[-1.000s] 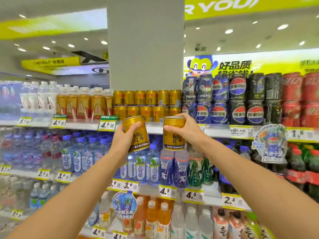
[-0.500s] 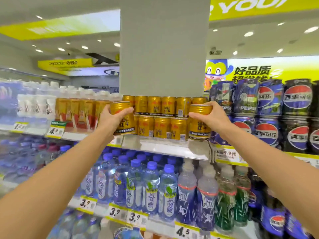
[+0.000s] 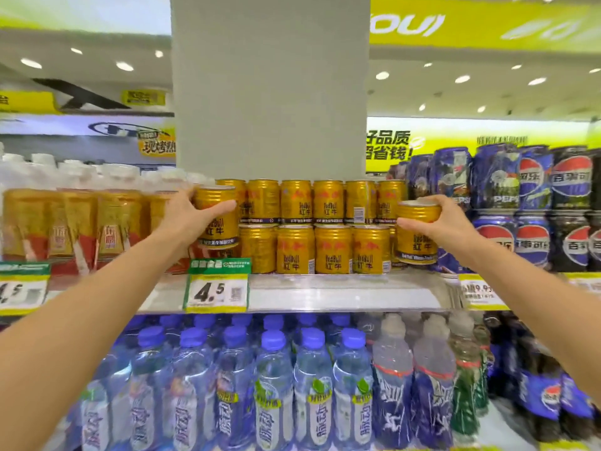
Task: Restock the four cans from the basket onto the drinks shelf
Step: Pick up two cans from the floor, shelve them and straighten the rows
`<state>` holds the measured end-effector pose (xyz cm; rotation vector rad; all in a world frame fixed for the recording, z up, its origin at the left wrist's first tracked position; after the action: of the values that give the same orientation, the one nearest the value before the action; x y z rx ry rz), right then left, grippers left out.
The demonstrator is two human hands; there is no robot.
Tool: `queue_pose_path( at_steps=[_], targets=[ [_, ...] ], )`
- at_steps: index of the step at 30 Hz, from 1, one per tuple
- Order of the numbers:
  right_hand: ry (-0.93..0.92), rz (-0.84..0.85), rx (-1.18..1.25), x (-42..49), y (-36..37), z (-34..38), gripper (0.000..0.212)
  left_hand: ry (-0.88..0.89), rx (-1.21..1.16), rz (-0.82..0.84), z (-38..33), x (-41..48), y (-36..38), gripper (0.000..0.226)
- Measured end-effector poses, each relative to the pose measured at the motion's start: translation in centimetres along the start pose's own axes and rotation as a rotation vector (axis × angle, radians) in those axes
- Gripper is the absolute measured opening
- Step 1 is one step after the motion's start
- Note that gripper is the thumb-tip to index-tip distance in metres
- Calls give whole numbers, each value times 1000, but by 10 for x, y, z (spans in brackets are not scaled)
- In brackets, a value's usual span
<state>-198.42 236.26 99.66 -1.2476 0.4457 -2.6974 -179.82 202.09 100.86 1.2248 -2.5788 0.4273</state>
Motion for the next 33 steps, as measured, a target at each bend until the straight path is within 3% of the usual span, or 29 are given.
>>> queue_pose_path(
  at_steps=[7,19,24,33],
  targets=[
    [40,1,-12,-11,3,-1,68,24,-24,152,18,12,5,66],
    [92,65,83,-5,13,-14,61,-29,-68,126,22,11,22,66],
    [114,84,75,-5,17,-26,79,-7,49,119,30,12,24,69],
    [170,151,87,-1,13,-33,62,-150,204,208,38,19,15,72]
  ],
)
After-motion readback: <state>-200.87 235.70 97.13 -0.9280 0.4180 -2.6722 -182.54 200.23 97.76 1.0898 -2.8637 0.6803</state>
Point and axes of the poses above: each hand's wrist, its own x-axis towards the middle knuckle, its own y-axis out of the palm, z = x × y, the point moved 1 cm from there along x, towards the middle knuckle, and after that the axes turned 12 degrees about -y, right-handed, at the moved point
